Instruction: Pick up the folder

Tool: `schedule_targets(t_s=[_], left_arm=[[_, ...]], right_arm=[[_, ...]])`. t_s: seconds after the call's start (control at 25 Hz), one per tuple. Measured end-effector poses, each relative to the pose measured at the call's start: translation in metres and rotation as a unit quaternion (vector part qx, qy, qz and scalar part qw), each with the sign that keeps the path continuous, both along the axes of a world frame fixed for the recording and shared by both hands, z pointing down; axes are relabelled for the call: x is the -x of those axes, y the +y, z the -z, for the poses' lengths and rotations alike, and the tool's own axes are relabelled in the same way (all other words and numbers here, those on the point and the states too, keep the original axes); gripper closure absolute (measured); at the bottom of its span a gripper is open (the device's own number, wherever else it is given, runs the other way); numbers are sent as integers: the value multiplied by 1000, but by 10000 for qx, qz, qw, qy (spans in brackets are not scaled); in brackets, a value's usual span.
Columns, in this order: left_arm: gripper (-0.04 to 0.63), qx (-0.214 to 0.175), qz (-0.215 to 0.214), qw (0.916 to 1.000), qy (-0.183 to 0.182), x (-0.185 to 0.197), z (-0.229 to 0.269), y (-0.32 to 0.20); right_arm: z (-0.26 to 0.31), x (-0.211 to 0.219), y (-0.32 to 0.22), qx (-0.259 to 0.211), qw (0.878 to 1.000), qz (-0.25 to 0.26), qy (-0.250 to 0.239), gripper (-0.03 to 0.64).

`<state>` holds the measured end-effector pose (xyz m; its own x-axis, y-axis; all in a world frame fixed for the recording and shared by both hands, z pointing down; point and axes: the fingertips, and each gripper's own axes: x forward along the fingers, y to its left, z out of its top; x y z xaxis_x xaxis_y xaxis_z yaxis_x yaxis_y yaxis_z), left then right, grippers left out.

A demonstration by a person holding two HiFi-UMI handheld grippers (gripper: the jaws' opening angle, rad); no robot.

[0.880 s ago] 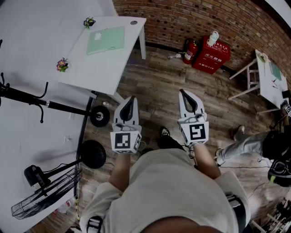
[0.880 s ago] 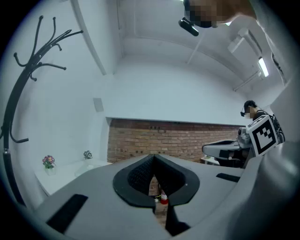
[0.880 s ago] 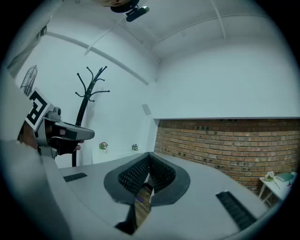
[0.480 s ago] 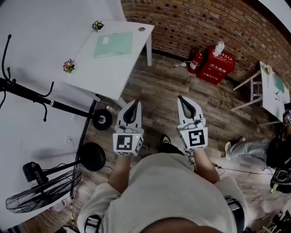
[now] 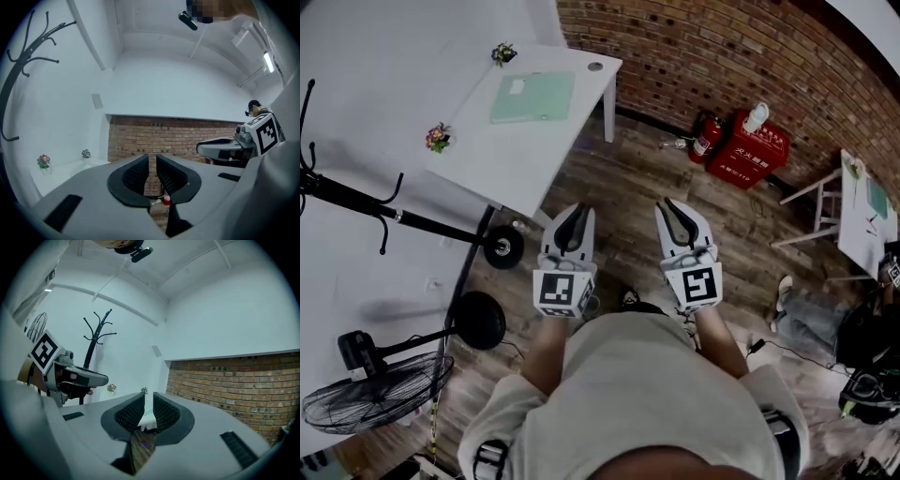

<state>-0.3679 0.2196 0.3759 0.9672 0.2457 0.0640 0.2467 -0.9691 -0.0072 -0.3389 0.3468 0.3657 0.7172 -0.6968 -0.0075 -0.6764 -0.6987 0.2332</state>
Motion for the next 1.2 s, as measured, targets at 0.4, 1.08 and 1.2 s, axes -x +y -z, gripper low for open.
schedule_targets(t_s=[0.4,1.08,1.2], left_arm=[[525,-91,315,9994,-110,-50,-10,23],[525,-52,90,9997,-205,-141,-29,12],[525,-36,62,9998,-165,-163,-29,5]], right_arm=[[-8,-58,24,-81,9996,251,-136,561],[-25,-137,21,108,9997,23,-210,554],[-27,-158,17,112,9996,-23,-273,552]])
